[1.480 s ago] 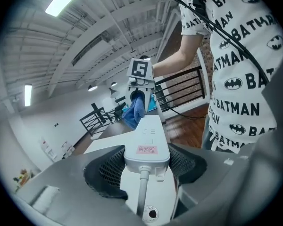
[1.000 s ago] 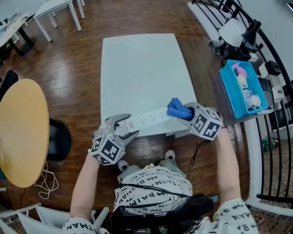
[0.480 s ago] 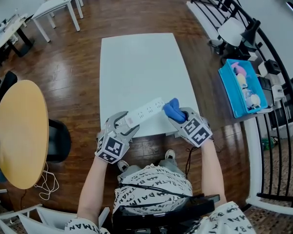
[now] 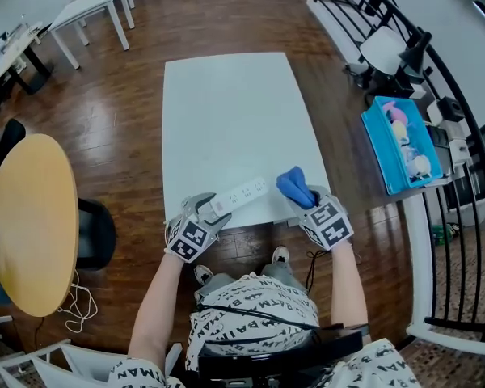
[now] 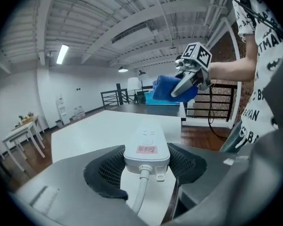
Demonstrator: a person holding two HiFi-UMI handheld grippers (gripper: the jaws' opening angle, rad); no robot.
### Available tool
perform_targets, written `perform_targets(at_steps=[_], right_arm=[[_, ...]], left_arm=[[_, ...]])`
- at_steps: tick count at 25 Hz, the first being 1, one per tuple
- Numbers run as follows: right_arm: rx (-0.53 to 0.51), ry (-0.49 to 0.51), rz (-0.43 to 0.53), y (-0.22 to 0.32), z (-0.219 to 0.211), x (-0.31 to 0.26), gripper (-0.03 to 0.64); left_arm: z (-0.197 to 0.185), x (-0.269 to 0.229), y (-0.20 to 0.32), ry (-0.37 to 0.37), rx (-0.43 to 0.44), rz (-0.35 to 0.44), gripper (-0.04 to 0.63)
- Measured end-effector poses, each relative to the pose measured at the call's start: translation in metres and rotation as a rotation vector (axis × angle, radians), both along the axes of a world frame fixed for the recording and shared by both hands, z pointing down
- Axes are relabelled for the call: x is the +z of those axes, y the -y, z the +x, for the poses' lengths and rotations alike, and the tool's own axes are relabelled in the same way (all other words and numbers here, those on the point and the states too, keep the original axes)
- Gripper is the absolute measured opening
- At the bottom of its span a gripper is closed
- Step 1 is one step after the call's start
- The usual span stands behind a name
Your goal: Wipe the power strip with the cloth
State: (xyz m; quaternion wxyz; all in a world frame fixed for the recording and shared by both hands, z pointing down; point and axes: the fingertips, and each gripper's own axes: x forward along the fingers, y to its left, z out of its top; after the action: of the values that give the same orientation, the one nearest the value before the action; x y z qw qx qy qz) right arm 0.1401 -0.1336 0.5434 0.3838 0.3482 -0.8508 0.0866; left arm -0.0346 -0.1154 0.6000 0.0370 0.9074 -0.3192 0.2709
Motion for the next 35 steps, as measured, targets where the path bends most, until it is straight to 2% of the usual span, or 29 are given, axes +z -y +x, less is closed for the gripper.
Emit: perform_targets(at_steps=[4, 8, 12, 16, 18, 24, 27, 29, 33, 35], right_arm=[[0.042, 0.007, -0.040, -0.010, 0.012, 0.013, 0.127], [0.075, 0.020, -0.062, -0.012, 0.015, 0.020, 0.129], [0.110, 0.047, -0.083, -0.013, 0.014, 0.027, 0.127], [0.157, 0.099, -0.099, -0.010, 0.010, 0.032, 0.127], [0.172, 0.118, -0.099, -0.005, 0.007, 0.032, 0.127], [0.187, 0.150, -0.089, 0.004, 0.004, 0.028, 0.127], [0.198, 0.168, -0.087, 0.007, 0.005, 0.028, 0.127], [0.215, 0.190, -0.094, 0.009, 0.005, 0.029, 0.127], [0.265, 0.224, -0.105, 0.013, 0.009, 0.037, 0.127], [0.290, 0.249, -0.104, 0.016, 0.010, 0.039, 0.127]], left_arm=[[0.006, 0.041, 0.005, 0.000, 0.045, -0.096, 0.285], [0.006, 0.063, 0.016, 0.008, 0.097, -0.152, 0.284], [0.005, 0.085, 0.023, 0.052, 0.122, -0.198, 0.284], [-0.003, 0.110, 0.025, 0.146, 0.134, -0.224, 0.285], [-0.005, 0.119, 0.025, 0.165, 0.131, -0.242, 0.285], [-0.011, 0.124, 0.030, 0.166, 0.050, -0.234, 0.300], [-0.019, 0.121, 0.036, 0.147, -0.016, -0.221, 0.381], [-0.023, 0.109, 0.036, 0.099, -0.041, -0.215, 0.385], [-0.036, 0.072, 0.034, -0.021, -0.127, -0.167, 0.378], [-0.051, 0.050, 0.038, -0.051, -0.240, -0.132, 0.301]])
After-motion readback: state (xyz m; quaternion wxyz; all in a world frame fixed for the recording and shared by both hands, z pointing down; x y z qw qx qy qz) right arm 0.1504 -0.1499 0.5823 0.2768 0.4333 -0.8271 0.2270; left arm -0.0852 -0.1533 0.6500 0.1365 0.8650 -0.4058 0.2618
